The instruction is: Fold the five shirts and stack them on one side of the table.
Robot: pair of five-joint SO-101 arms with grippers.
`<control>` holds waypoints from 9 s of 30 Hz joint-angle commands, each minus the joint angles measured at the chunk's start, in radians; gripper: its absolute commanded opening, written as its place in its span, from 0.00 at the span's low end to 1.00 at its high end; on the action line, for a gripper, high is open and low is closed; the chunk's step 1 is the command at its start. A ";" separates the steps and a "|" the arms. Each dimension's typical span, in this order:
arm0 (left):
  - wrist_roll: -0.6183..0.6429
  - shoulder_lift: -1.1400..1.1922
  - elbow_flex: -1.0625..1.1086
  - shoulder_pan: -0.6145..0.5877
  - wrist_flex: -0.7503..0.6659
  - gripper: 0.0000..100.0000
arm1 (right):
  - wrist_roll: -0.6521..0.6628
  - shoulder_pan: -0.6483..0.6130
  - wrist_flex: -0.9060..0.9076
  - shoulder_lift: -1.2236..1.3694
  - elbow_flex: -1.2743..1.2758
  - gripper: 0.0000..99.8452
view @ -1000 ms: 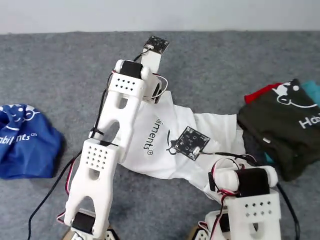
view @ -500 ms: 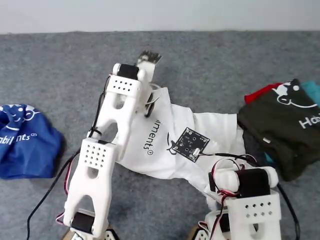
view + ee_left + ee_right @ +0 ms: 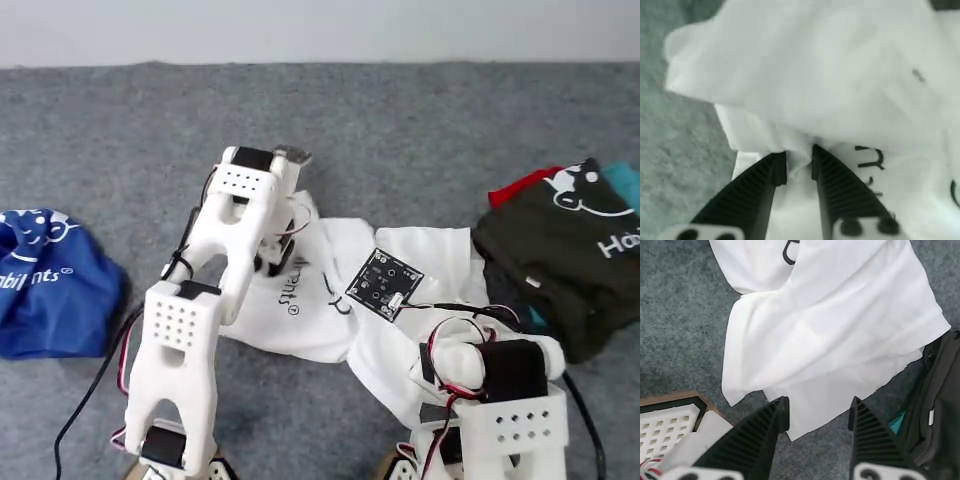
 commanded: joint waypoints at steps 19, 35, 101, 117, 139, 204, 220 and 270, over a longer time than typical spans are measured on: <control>0.014 -0.571 0.269 -0.011 -0.292 0.09 | -0.015 0.145 -0.036 -0.007 -0.041 0.20; 0.012 0.213 -0.651 -0.071 -0.063 0.15 | -0.017 0.151 -0.048 -0.007 -0.037 0.20; -0.018 -0.494 0.002 -0.147 0.021 0.01 | 0.015 0.183 -0.338 0.154 0.417 0.20; -0.018 -0.493 0.277 -0.141 -0.176 0.01 | 0.012 -0.024 -0.007 0.449 0.032 0.20; -0.018 -0.493 0.286 -0.141 -0.175 0.01 | -0.109 -0.174 -0.424 0.989 0.032 0.02; -0.017 -0.491 0.352 -0.140 -0.176 0.01 | -0.279 -0.013 -0.298 0.865 -0.181 0.15; -0.017 -0.491 0.352 -0.140 -0.176 0.01 | -0.273 -0.010 -0.590 0.868 -0.009 0.15; -0.017 -0.491 0.374 -0.140 -0.176 0.01 | -0.299 0.102 -0.556 0.588 0.175 0.13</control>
